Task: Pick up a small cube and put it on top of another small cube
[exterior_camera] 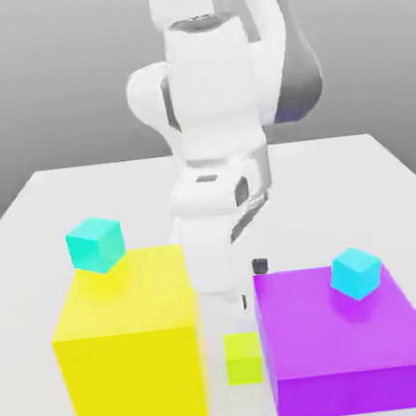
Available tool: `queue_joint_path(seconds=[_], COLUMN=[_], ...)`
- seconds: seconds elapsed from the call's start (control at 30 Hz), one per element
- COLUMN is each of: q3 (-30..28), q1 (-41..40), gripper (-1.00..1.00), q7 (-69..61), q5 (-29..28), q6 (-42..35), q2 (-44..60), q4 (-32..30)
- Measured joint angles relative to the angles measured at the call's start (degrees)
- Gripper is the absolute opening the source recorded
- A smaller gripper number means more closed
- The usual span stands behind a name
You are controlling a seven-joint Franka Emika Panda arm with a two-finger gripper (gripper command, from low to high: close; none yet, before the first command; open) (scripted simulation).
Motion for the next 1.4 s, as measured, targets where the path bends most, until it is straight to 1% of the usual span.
queue_joint_path(seconds=[0.17, 0.2, 0.3, 0.4, 0.43, 0.67, 0.8, 0.9, 0.97, 1.07, 1.13, 1.37, 1.4], q3=[0.5, 0.9, 4.2, 9.6, 11.3, 11.6, 6.7, 4.7, 4.6, 8.1, 11.1, 18.9, 19.4], q1=[0.1, -0.2, -2.4, -6.9, -8.3, -8.6, -5.0, -4.2, -4.4, -5.0, -0.2, 8.2, 8.8], gripper=[0.0, 0.0, 0.0, 0.0, -1.0, -1.0, -1.0, -1.0, -1.0, -1.0, -1.0, -1.0, -1.0], q7=[-11.7, -13.4, -17.8, -21.1, -21.7, -21.7, -17.6, -14.1, -14.0, -14.0, -14.3, -16.2, -16.4], q5=[-0.3, 0.5, 5.0, 9.2, 10.0, 10.0, 4.5, -0.1, 0.7, -0.5, -1.3, -3.0, -3.0], q6=[4.3, 5.5, 9.8, 14.3, 15.6, 15.7, 10.6, 6.1, 2.0, -3.7, -7.3, -19.1, -18.6], q2=[6.9, 8.5, 14.1, 19.8, 21.4, 21.6, 15.1, 9.5, 8.0, 3.3, -0.4, -13.6, -13.5], q4=[-3.8, -3.9, -3.1, -2.0, -1.7, -1.7, -3.0, -4.1, -1.9, -0.9, -0.9, -2.0, -2.3])
